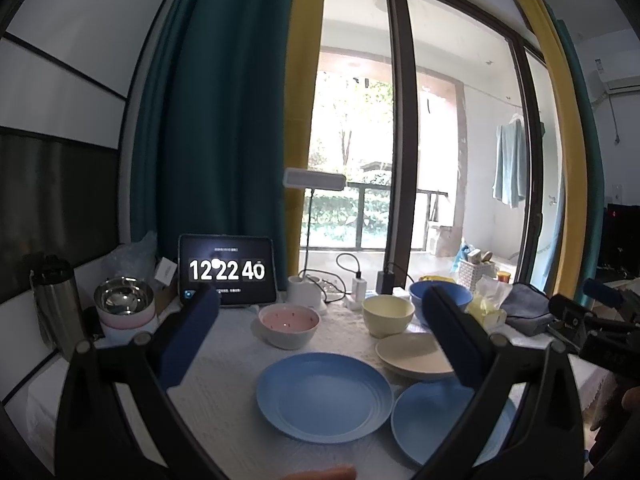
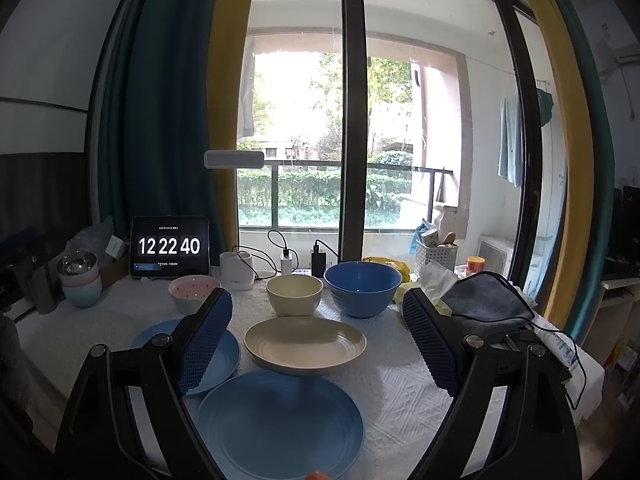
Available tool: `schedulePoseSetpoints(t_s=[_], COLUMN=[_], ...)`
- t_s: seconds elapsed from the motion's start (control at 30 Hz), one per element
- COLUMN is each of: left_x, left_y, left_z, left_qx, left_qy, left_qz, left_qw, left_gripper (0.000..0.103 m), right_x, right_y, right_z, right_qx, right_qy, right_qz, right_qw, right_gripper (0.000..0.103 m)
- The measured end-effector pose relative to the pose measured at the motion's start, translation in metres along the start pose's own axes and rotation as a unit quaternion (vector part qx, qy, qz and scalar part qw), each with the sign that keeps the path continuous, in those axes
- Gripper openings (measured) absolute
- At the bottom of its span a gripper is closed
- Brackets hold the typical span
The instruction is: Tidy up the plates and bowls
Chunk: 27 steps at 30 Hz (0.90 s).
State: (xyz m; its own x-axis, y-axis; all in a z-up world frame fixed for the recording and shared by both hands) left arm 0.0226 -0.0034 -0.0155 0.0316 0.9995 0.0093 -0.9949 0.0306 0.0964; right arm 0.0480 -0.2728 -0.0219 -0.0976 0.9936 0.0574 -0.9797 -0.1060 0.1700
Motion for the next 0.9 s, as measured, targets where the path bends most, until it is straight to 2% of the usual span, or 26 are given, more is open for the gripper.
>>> schedulePoseSetpoints(t_s=[0.9], left_x=[0.0015], left_y=[-0.0004], left_z=[0.0003], left_qx=[-0.002], left_qy=[0.003], left_qz=[0.001], left_qw=[1.0], left_gripper=[0.102], right_x=[0.0001], right_y=[-0.0009], right_z=[-0.0016], right_qx=[0.003], right_qy=[-0.001], right_qz=[0.001], right_qw=[1.0], right_gripper=[0.09])
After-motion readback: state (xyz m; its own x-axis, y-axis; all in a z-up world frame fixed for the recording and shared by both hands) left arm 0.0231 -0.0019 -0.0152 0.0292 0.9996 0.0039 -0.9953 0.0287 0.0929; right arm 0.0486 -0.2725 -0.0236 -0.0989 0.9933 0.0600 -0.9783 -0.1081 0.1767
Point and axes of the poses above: each gripper's, at about its wrist camera, not at the fingertips, and y roughly against the way its jaws point, x to its left, z to its top, the point moved 3 cm from there along -y, roughly the way its jaws point, and after that the axes turned 5 degrees about -y, right-handed, at the moved point
